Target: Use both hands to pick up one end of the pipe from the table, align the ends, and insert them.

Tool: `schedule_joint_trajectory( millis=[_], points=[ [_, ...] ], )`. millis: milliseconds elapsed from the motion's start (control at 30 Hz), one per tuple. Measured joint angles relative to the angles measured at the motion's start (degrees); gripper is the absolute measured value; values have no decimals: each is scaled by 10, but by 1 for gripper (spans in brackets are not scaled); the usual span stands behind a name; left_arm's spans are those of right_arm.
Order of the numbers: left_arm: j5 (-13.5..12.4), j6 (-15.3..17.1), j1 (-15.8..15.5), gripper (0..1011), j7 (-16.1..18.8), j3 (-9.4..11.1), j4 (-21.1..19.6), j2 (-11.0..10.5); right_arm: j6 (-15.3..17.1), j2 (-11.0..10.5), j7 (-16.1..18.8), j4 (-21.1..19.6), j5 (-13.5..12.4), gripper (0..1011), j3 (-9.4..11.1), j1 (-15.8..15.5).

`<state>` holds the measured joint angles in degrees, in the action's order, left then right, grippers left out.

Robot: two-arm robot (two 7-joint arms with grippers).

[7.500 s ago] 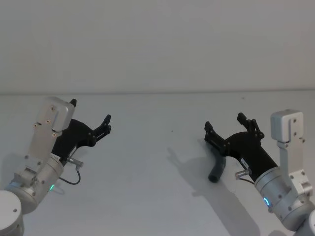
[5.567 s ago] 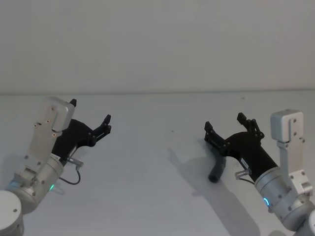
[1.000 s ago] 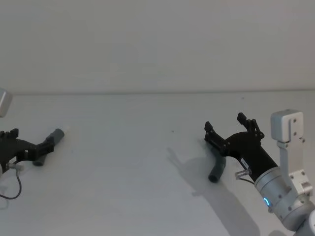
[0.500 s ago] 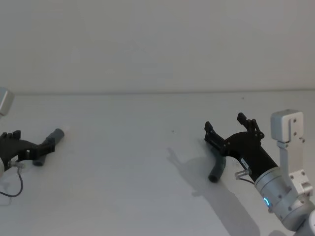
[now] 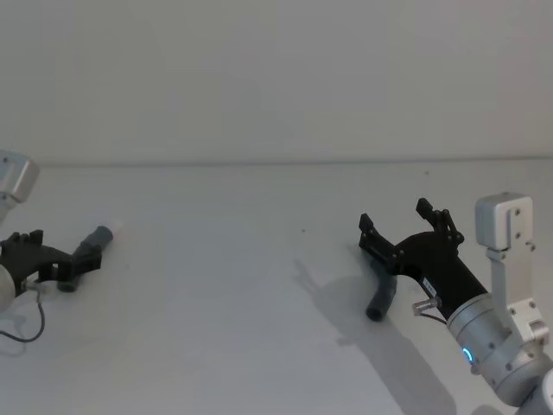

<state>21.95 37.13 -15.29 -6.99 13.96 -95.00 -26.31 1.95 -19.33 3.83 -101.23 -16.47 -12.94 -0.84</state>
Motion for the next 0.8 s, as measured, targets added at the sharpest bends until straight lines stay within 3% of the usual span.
schedule_joint_trajectory(
  millis=[300, 800],
  points=[
    [-16, -11, -25, 1001, -14, 19, 29, 3, 0, 0, 0, 0, 0, 1003, 0, 0],
    [-24, -17, -46, 1001, -24, 31, 70, 22, 0, 0, 0, 0, 0, 1003, 0, 0]
  ],
)
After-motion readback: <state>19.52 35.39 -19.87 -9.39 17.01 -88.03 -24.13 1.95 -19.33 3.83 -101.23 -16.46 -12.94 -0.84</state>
